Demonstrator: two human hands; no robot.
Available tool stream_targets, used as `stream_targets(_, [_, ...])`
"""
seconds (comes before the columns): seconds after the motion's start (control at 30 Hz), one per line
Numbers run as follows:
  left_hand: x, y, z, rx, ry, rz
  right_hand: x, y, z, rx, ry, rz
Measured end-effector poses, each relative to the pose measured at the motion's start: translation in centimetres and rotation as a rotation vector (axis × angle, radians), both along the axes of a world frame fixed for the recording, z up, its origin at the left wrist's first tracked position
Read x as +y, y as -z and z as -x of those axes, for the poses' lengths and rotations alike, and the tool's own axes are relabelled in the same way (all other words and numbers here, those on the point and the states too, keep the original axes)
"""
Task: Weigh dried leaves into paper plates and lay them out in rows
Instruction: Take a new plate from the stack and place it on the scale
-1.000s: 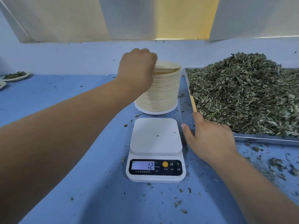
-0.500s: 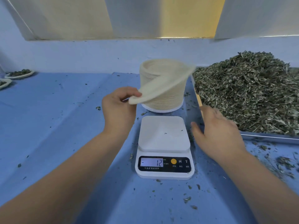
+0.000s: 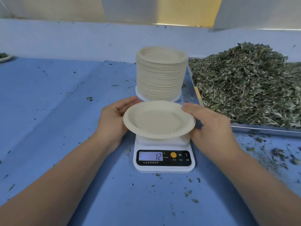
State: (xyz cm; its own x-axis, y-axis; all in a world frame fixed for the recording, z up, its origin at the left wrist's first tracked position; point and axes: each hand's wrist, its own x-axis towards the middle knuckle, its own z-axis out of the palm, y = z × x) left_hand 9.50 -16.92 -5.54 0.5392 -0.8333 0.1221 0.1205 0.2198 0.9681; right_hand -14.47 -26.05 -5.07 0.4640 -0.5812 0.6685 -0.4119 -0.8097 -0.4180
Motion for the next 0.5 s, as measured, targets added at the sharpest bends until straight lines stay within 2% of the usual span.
stream_targets(0.17, [-0.3,0.8,-1.0,-0.034,-0.119,-0.079,-0.3,0.1,-0.1,0.134,0.019,-0.002])
stream_targets(0.37, [0.2,-0.1,-1.0,0.162,-0.192,-0.109,0.4,-1.0,0.2,0.171,0.056,-0.082])
stream_targets(0.5, [0.6,-0.7,0.3,0.052,-0.196,-0.101,0.8,-1.4,0.2,0.191,0.088,-0.077])
